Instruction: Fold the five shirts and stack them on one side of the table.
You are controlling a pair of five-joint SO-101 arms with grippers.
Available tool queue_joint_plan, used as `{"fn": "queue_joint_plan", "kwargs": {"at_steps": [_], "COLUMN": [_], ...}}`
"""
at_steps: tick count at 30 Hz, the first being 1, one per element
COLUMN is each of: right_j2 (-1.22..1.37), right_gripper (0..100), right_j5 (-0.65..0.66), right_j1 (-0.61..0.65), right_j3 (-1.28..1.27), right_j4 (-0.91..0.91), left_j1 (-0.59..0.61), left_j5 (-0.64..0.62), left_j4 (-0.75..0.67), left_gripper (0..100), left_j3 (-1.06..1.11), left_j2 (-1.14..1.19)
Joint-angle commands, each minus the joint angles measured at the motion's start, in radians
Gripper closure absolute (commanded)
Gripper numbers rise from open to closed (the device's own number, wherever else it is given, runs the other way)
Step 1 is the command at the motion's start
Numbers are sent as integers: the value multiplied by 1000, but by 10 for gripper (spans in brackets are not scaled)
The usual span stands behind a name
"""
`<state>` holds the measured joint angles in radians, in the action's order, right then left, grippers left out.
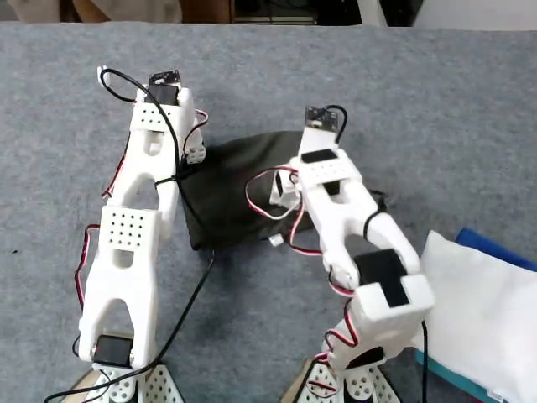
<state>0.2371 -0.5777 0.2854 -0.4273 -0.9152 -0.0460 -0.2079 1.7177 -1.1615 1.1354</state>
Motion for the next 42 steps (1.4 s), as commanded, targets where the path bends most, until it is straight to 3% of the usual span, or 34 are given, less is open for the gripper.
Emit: {"fn": "queue_joint_plan", "kwargs": {"at_steps": [1, 6, 13, 18, 30, 42], "right_j2": [65, 93, 85, 84, 90, 85], "right_gripper": [666, 694, 994, 983, 995, 995], "right_j5": [-14, -12, -3, 8, 8, 9], "right_j1": [12, 8, 5, -15, -111, -142], "right_j3": [73, 79, 79, 90, 441, 450], "right_j4": [15, 5, -44, -80, -459, -460], "left_j1": [20, 20, 20, 20, 18, 31], "left_j5": [8, 8, 8, 8, 3, 6], "left_j4": [-25, -25, -25, -25, -23, 43], "left_gripper": [981, 981, 981, 981, 976, 620], "left_j3": [-3, -3, -3, -3, -11, -114], "left_j2": [1, 1, 1, 1, -7, -8]}}
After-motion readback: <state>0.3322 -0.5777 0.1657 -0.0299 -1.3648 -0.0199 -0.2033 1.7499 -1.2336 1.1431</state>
